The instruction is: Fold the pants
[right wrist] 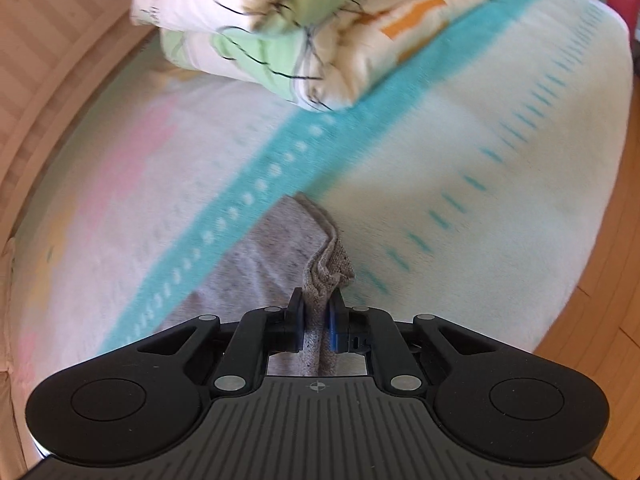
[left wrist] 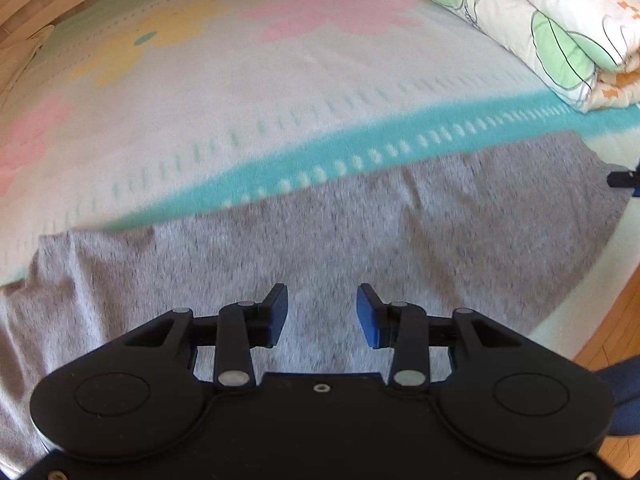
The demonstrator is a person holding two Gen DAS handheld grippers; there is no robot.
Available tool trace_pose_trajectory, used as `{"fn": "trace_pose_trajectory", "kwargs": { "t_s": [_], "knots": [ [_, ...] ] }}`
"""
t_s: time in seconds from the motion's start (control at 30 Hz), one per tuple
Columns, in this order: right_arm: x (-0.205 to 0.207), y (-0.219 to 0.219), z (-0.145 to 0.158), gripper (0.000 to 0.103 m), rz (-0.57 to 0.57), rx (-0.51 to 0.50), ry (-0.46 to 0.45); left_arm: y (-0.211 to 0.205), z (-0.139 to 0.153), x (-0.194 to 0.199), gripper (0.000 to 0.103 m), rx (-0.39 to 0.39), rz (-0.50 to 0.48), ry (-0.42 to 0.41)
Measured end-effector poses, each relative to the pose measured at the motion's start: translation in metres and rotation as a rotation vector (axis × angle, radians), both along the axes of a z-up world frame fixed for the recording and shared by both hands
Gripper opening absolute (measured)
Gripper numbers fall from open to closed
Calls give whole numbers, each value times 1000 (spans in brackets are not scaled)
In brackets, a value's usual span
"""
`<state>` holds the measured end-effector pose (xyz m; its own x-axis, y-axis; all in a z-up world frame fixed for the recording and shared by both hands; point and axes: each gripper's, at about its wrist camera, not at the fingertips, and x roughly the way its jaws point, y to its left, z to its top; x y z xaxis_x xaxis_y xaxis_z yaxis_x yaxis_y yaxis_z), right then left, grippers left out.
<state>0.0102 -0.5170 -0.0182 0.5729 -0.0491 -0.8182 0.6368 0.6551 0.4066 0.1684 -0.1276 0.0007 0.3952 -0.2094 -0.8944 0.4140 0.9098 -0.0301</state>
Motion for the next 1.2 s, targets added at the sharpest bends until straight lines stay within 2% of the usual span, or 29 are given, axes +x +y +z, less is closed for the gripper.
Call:
{"fn": "trace_pose_trajectory", "kwargs": {
  "t_s": [0.2,0.5,0.57,0.67,0.77,0.87,1.07,1.1,1.17,1.2],
  "knots": [
    [-3,6,12,11,38,-34,-38,-40,-4,27,48,37,18,-1],
    [2,16,27,11,108,-64,-100,-81,-40,61,48,102,78,46],
    [3,17,29,11,118,-65,-109,-87,-41,59,48,123,73,4],
    [4,16,31,11,118,-58,-116,-88,-34,58,48,128,84,5],
    [3,14,31,11,123,-53,-124,-76,-18,47,48,76,115,14],
    [3,15,33,11,124,-51,-129,-70,-11,23,48,63,87,30],
    [4,18,34,11,123,-73,-119,-67,-31,-23,48,49,15,134],
    [4,20,34,11,122,-76,-116,-69,-35,-29,48,55,-4,133],
    [5,24,36,11,120,-84,-115,-73,-33,-39,48,80,-55,78],
    [5,27,38,11,120,-93,-116,-71,-30,-39,48,76,-62,81]
  ]
}}
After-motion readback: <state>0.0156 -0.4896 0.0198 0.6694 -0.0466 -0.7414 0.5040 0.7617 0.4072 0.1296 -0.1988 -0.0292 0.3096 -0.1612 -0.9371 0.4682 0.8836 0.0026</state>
